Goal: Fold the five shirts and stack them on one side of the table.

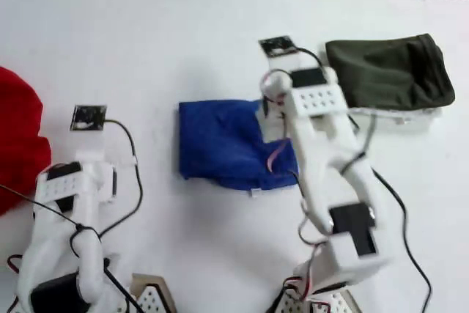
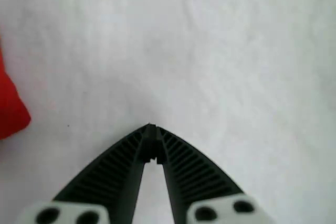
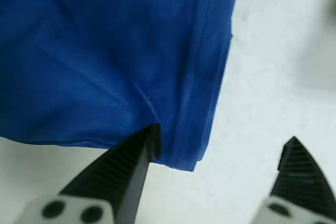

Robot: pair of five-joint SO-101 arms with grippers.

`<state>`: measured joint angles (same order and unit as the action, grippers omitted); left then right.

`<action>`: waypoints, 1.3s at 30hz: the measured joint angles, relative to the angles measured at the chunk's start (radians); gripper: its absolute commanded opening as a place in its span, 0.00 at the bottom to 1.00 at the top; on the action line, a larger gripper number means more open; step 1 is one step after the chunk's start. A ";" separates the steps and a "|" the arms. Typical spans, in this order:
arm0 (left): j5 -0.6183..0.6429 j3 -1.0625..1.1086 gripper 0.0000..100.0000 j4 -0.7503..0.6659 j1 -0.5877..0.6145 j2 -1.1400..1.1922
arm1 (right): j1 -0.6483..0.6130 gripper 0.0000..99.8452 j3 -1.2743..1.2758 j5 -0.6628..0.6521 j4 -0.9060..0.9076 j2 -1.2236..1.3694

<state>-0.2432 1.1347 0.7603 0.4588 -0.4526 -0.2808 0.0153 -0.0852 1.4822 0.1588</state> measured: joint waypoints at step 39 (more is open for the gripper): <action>-0.002 0.018 0.03 -0.011 -0.002 -0.005 | -0.029 0.02 -0.776 -0.041 0.264 0.824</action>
<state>-0.2447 1.1531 0.7495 0.4572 -0.4572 -0.3099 -0.7610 -0.1266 1.7461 0.9828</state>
